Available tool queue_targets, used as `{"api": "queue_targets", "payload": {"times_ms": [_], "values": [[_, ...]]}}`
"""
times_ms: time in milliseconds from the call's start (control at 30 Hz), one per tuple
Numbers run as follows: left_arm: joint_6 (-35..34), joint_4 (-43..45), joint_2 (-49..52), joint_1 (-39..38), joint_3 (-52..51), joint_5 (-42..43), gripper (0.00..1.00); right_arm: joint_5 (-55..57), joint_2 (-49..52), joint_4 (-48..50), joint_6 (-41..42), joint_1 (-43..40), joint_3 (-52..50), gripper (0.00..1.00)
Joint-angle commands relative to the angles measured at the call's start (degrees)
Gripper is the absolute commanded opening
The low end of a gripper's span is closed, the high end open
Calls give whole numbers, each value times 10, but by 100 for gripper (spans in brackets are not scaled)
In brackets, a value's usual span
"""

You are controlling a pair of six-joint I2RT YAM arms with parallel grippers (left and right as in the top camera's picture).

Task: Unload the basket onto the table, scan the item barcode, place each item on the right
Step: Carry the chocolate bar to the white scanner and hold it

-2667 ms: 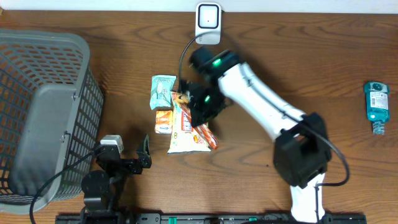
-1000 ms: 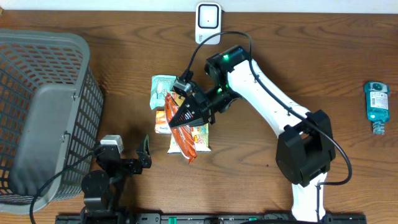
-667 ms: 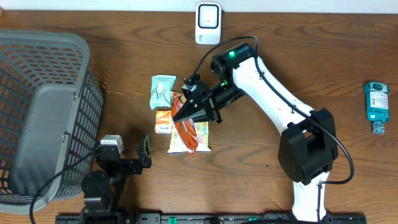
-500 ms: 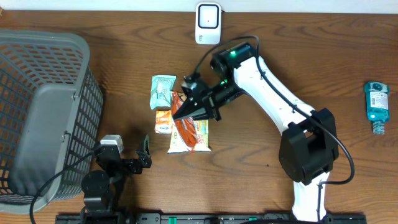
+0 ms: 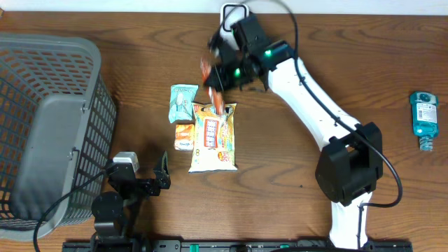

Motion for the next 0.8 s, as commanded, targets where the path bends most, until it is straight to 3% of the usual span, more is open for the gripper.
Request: {"api": "queue_targets", "payload": {"times_ms": [0,200,267,533,767], "values": [[-7,-12,-1,-1,-9,7,98,216,0,69,-3,-7,26,1],[-7,-12,-1,-1,-9,7,98,278,64,215,9,-33,63,1],[-7,-12,-1,-1,-9,7,98,310,131,257,8,-45,131,1],[-7,-12,-1,-1,-9,7,98,349,342,294,0,-66,413,1],[-7,-12,-1,-1,-9,7,98,363,390,312,6,-67,457,1]]}}
